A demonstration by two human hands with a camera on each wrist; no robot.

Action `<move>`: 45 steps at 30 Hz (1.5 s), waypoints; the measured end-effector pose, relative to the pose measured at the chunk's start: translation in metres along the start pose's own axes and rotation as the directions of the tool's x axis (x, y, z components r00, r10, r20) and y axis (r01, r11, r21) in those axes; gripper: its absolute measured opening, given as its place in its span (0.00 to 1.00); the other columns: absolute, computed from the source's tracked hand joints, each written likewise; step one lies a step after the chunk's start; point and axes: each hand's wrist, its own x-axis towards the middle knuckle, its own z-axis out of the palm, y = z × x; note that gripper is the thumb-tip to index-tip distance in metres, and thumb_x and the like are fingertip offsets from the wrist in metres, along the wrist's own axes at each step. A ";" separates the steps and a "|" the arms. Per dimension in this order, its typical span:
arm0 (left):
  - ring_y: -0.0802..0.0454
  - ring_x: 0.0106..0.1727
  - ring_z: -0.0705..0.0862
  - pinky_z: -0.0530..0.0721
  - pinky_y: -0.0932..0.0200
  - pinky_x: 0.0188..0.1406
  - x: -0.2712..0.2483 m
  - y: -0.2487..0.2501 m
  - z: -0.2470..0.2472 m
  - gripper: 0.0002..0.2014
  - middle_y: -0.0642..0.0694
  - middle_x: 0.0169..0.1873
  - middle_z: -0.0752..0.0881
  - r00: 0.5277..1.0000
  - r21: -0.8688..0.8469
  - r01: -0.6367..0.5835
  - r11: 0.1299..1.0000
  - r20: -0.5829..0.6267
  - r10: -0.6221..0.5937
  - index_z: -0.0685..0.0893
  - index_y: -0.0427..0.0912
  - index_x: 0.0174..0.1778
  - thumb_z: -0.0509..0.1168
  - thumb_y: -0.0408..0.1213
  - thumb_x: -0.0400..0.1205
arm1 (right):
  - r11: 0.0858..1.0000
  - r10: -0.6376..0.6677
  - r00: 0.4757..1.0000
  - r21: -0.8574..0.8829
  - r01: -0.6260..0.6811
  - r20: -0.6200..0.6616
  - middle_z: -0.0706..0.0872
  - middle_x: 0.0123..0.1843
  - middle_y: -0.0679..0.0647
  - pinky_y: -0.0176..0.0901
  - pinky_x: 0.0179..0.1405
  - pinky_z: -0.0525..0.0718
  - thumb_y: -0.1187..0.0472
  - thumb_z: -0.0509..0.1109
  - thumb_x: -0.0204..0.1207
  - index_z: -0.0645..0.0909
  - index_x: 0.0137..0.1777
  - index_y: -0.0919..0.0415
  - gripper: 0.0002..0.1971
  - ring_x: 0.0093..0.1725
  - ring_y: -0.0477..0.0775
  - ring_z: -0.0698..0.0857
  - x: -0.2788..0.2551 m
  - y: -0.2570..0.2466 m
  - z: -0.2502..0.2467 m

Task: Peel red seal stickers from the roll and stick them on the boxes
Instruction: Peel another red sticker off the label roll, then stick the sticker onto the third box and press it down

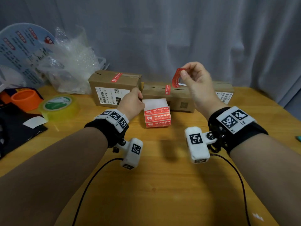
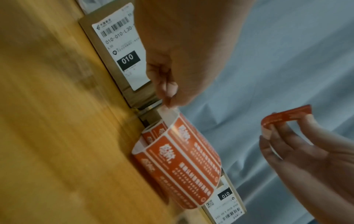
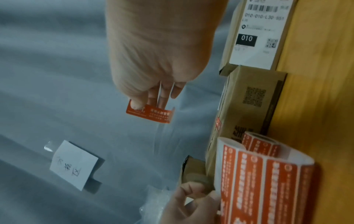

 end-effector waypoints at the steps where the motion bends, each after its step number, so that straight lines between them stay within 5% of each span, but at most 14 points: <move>1: 0.45 0.49 0.86 0.83 0.52 0.49 0.000 0.000 -0.001 0.11 0.42 0.46 0.88 1.000 0.048 -0.006 0.999 0.008 0.005 0.77 0.42 0.53 0.68 0.33 0.77 | 1.000 0.025 0.999 0.005 -0.025 0.038 0.80 0.43 0.50 0.30 0.46 0.81 0.71 0.64 0.79 0.74 0.47 0.52 0.11 0.43 0.44 0.80 -0.001 0.001 -0.001; 4: 0.48 0.49 0.82 0.79 0.55 0.52 0.000 0.009 -0.008 0.13 0.43 0.51 0.84 0.995 0.101 -0.075 0.992 -0.055 0.081 0.80 0.43 0.59 0.65 0.43 0.80 | 0.994 0.098 0.981 -0.053 -0.090 0.169 0.78 0.46 0.52 0.28 0.40 0.81 0.73 0.63 0.78 0.72 0.51 0.49 0.16 0.44 0.44 0.78 -0.004 0.002 -0.002; 9: 0.52 0.56 0.73 0.74 0.52 0.67 -0.008 0.045 -0.024 0.15 0.50 0.51 0.72 0.949 -0.143 -0.301 0.943 -0.144 0.281 0.83 0.48 0.56 0.65 0.52 0.79 | 0.978 0.153 0.964 -0.173 -0.117 0.216 0.79 0.50 0.52 0.39 0.47 0.84 0.72 0.64 0.78 0.73 0.56 0.47 0.17 0.43 0.47 0.82 -0.005 0.007 0.001; 13: 0.49 0.68 0.70 0.68 0.45 0.73 -0.009 0.061 -0.025 0.17 0.53 0.54 0.71 0.966 -0.092 -0.258 0.962 -0.057 0.253 0.82 0.55 0.51 0.70 0.58 0.70 | 0.977 0.153 0.948 -0.188 -0.102 0.280 0.79 0.53 0.56 0.47 0.47 0.83 0.67 0.66 0.78 0.75 0.52 0.40 0.17 0.47 0.56 0.81 -0.008 0.006 0.010; 17: 0.47 0.68 0.71 0.67 0.43 0.73 -0.004 0.064 -0.022 0.06 0.51 0.53 0.74 0.976 -0.117 -0.200 0.973 -0.115 0.187 0.81 0.56 0.39 0.71 0.49 0.72 | 0.975 0.147 0.941 -0.206 -0.086 0.305 0.79 0.53 0.59 0.55 0.47 0.81 0.70 0.65 0.78 0.75 0.52 0.39 0.19 0.45 0.57 0.79 -0.010 0.006 0.015; 22: 0.43 0.65 0.76 0.72 0.41 0.69 0.001 0.060 -0.015 0.09 0.50 0.50 0.76 0.986 -0.228 -0.133 0.965 -0.134 0.104 0.77 0.60 0.29 0.70 0.48 0.72 | 0.964 0.139 0.934 -0.261 -0.052 0.328 0.80 0.58 0.64 0.64 0.51 0.83 0.68 0.66 0.78 0.75 0.58 0.44 0.17 0.45 0.59 0.80 -0.011 0.008 0.013; 26: 0.42 0.65 0.75 0.72 0.42 0.68 0.002 0.062 -0.009 0.09 0.50 0.49 0.75 0.988 -0.311 -0.120 0.943 -0.135 0.081 0.78 0.59 0.30 0.70 0.46 0.74 | 0.975 0.174 0.949 -0.184 -0.127 0.264 0.78 0.50 0.58 0.54 0.55 0.84 0.69 0.67 0.77 0.65 0.68 0.41 0.27 0.45 0.56 0.80 -0.010 0.015 0.012; 29: 0.43 0.62 0.77 0.75 0.45 0.66 0.001 0.062 -0.006 0.07 0.47 0.49 0.78 0.990 -0.407 -0.119 0.906 -0.122 0.075 0.80 0.57 0.33 0.71 0.45 0.75 | 0.967 0.254 0.954 -0.072 -0.245 0.162 0.80 0.46 0.54 0.39 0.45 0.84 0.69 0.70 0.75 0.66 0.70 0.51 0.26 0.43 0.49 0.82 -0.007 0.021 0.009; 31: 0.47 0.54 0.79 0.78 0.47 0.63 -0.001 0.061 -0.006 0.04 0.44 0.49 0.81 0.990 -0.494 -0.129 0.860 -0.107 0.087 0.82 0.54 0.37 0.70 0.44 0.76 | 0.948 0.317 0.939 -0.049 -0.313 0.131 0.84 0.46 0.53 0.36 0.41 0.82 0.66 0.71 0.75 0.75 0.64 0.59 0.18 0.42 0.46 0.84 -0.005 0.025 0.005; 35: 0.46 0.54 0.84 0.84 0.49 0.59 -0.003 0.061 -0.006 0.03 0.46 0.47 0.85 0.994 -0.635 -0.105 0.765 -0.075 0.074 0.84 0.45 0.44 0.69 0.40 0.78 | 0.916 0.391 0.914 0.053 -0.398 0.107 0.88 0.39 0.48 0.37 0.40 0.81 0.60 0.70 0.76 0.82 0.46 0.57 0.01 0.38 0.43 0.85 -0.006 0.033 -0.003; 40: 0.54 0.56 0.85 0.83 0.54 0.60 -0.002 0.060 0.002 0.05 0.52 0.49 0.89 0.998 -0.672 -0.053 0.739 -0.012 0.060 0.87 0.52 0.48 0.68 0.44 0.79 | 0.851 0.436 0.898 0.349 -0.392 -0.053 0.85 0.33 0.47 0.35 0.35 0.78 0.63 0.71 0.76 0.82 0.39 0.56 0.05 0.32 0.43 0.79 0.001 0.039 -0.013; 45: 0.56 0.60 0.84 0.82 0.72 0.51 0.006 0.070 0.016 0.15 0.49 0.60 0.86 0.992 -0.661 -0.069 0.747 0.032 0.120 0.86 0.44 0.60 0.67 0.43 0.80 | 0.905 0.378 0.918 0.258 -0.339 -0.120 0.85 0.34 0.46 0.35 0.35 0.78 0.61 0.72 0.74 0.83 0.38 0.53 0.05 0.35 0.44 0.79 0.009 0.038 -0.035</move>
